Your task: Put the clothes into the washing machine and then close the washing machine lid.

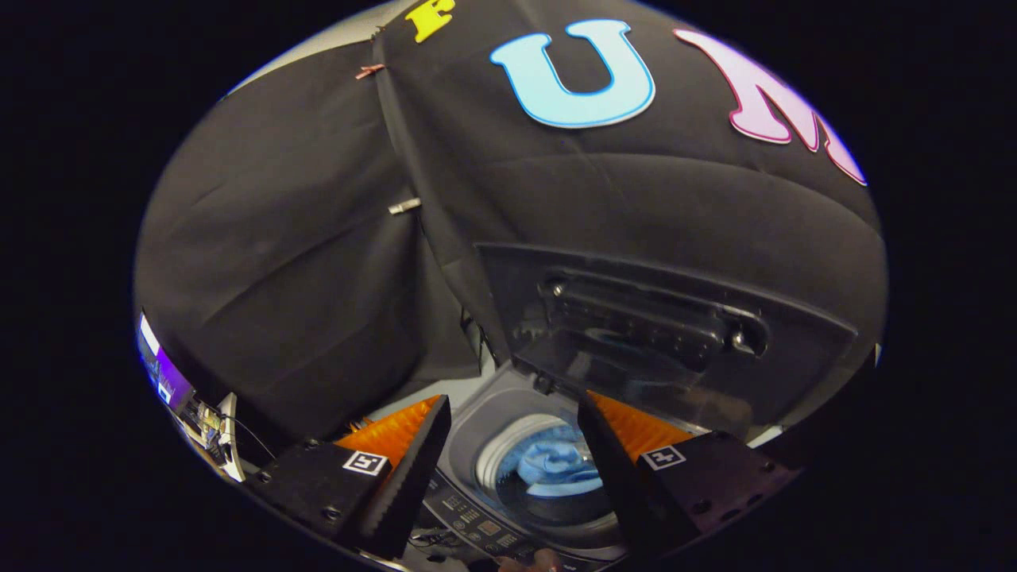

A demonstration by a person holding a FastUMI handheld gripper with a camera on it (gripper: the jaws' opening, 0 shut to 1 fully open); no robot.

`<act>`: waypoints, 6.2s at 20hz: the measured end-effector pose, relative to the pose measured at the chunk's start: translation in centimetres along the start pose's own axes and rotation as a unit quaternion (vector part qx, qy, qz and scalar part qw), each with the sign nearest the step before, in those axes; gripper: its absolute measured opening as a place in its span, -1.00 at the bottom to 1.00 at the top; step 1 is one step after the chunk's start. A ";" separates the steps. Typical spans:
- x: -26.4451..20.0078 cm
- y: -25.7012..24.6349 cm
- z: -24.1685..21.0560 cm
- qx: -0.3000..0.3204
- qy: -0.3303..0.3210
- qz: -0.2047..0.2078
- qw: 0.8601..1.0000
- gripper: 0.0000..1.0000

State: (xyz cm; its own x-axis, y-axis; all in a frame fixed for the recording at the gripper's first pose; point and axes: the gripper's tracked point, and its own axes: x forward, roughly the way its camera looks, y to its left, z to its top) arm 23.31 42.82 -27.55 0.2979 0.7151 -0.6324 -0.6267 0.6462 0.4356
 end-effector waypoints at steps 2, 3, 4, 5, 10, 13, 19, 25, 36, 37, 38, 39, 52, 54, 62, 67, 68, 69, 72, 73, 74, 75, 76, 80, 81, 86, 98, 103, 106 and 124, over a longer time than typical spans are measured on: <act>-0.7 0.6 2.0 -0.009 -0.042 0.013 0.999 0.99; -1.3 0.8 3.0 -0.011 -0.063 0.019 0.998 0.99; -1.8 0.8 4.1 -0.012 -0.088 0.022 0.996 0.99; -2.1 0.4 5.2 -0.014 -0.111 0.018 0.994 0.99; -3.4 -2.6 9.7 0.002 -0.206 -0.024 0.978 0.98; -3.0 -6.5 11.2 0.031 -0.232 -0.083 0.969 0.98; -1.3 -11.7 11.0 0.039 -0.218 -0.191 0.956 0.98; -0.5 -16.1 10.2 0.047 -0.189 -0.266 0.944 0.98; -0.5 -15.6 8.7 0.052 -0.175 -0.295 0.938 1.00; -0.8 -15.5 8.5 0.053 -0.176 -0.301 0.936 1.00; -1.1 -15.2 8.5 0.051 -0.177 -0.305 0.935 1.00; -1.4 -15.0 8.3 0.050 -0.177 -0.305 0.934 1.00; -5.5 -9.3 2.1 0.063 -0.149 -0.307 0.938 1.00; -5.6 -8.8 1.1 0.067 -0.134 -0.309 0.939 1.00; -4.1 -9.3 -4.3 0.013 0.005 -0.322 0.947 1.00; -3.9 -8.5 -3.3 0.015 -0.017 -0.307 0.951 0.98; -3.9 -8.4 -3.6 0.015 -0.014 -0.306 0.952 0.98; -3.9 -8.1 -3.5 0.015 -0.015 -0.302 0.953 0.98; -4.3 -6.6 -2.2 0.007 -0.041 -0.278 0.960 0.99; -4.8 -5.9 -1.5 0.003 -0.056 -0.271 0.961 0.99; -5.5 -5.5 -0.9 0.002 -0.072 -0.266 0.961 0.99; -6.2 -5.1 -0.4 0.005 -0.087 -0.261 0.961 0.99; -6.9 -4.6 0.1 0.010 -0.104 -0.254 0.962 0.99; -12.0 -2.4 3.0 0.002 -0.166 -0.244 0.955 0.98; -13.5 -1.7 3.8 -0.004 -0.185 -0.242 0.952 0.98; -20.9 1.3 5.6 -0.035 -0.268 -0.232 0.935 0.97; -39.4 2.0 2.8 -0.081 -0.372 -0.274 0.883 0.97; -45.3 0.9 -0.5 -0.090 -0.376 -0.320 0.865 0.97; -47.9 0.8 -2.2 -0.093 -0.378 -0.340 0.856 0.97; -52.5 2.1 -5.6 -0.092 -0.409 -0.388 0.821 0.96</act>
State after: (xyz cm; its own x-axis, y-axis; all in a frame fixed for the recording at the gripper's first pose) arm 2.32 5.18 3.02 0.9955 0.0945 0.0011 -0.0944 0.9945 -0.0460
